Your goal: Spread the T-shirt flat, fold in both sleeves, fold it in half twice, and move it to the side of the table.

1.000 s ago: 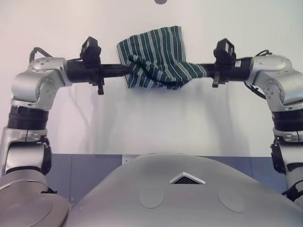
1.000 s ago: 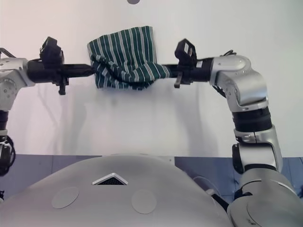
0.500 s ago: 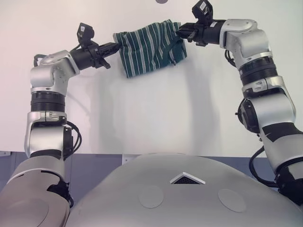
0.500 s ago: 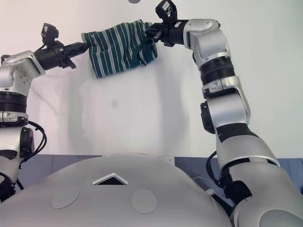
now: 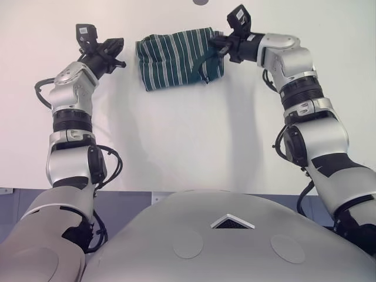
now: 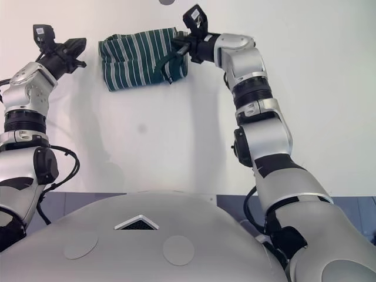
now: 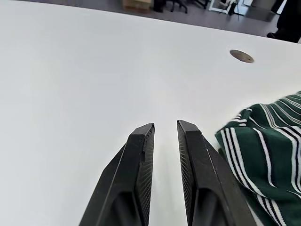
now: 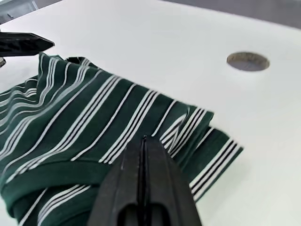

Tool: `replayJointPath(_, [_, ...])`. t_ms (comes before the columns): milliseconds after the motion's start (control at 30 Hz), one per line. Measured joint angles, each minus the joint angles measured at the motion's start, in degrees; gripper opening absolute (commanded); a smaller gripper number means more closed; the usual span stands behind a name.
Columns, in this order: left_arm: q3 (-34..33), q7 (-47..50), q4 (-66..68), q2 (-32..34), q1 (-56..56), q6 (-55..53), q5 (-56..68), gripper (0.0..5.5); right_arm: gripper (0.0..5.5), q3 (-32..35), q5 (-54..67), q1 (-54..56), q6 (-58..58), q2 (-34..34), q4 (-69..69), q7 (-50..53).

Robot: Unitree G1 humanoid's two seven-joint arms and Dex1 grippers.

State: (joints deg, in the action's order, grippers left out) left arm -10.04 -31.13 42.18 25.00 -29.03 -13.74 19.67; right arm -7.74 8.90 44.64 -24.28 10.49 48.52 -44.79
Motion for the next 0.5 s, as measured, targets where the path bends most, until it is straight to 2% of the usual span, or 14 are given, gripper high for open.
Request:
replayJointPath(100, [-1.34, 0.65, -0.04, -0.02, -0.08, 0.28, -0.14, 0.87, 0.03, 2.09, 0.88, 1.45, -5.32, 0.25, 5.37, -0.92])
replayJointPath(233, [-1.06, 1.58, -1.5, -0.42, 0.08, 0.43, -1.6, 0.87, 0.03, 1.8, -0.34, 1.66, -2.05, 2.15, 9.04, 1.52])
replayJointPath(367, [-1.59, 2.42, -4.72, -0.84, 2.69, 0.41, -1.73, 0.87, 0.03, 5.87, 0.31, -4.79, 0.25, 12.92, 4.07, 3.12])
replayJointPath(500, [-4.24, 4.02, -9.68, -1.52, 8.18, 0.36, -1.11, 0.87, 0.03, 17.14, 4.64, -19.94, -3.02, 26.09, -7.49, 4.82])
